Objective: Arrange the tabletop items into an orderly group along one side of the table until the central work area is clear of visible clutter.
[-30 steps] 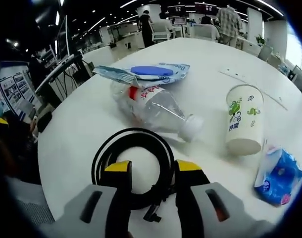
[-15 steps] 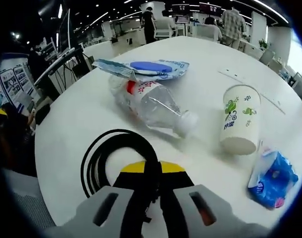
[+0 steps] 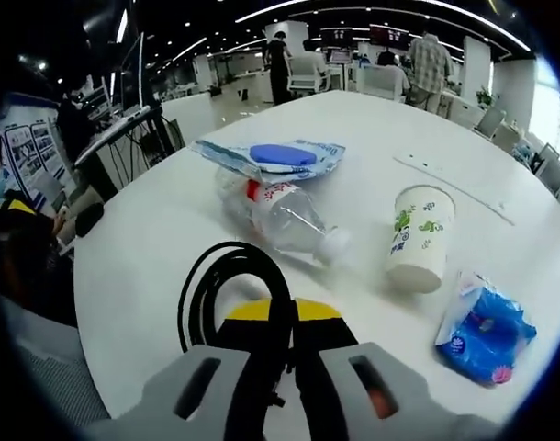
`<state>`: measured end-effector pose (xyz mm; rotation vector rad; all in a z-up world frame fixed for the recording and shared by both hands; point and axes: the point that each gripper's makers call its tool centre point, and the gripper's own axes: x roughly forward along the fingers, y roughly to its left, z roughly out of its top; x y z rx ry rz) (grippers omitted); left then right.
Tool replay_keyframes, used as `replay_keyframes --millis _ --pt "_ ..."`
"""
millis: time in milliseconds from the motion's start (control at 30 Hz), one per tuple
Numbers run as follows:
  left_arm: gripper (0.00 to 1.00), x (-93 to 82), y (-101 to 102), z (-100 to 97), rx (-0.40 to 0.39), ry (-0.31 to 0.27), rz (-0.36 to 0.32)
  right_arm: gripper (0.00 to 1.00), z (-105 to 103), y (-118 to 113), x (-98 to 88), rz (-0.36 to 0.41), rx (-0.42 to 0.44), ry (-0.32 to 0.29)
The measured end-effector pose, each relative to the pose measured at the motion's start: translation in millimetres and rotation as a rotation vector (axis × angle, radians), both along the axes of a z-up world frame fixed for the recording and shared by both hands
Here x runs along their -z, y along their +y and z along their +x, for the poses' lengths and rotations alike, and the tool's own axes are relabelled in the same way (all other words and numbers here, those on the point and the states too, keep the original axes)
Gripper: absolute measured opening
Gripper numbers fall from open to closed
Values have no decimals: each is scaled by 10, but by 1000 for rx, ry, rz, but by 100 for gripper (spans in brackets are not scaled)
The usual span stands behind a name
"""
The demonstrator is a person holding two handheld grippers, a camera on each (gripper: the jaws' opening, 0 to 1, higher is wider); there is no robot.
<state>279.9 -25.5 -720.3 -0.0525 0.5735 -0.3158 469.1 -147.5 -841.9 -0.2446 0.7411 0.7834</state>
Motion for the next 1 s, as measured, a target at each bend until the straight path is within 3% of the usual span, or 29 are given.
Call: replay_keyframes --millis 667,1000 --pt "69 -27 -12 -7 13 -12 -5 5 -143 -420 -593 10 56 -116" --pt "69 -29 -15 -6 18 -16 -1 6 -106 -715 -718 -4 92 -146"
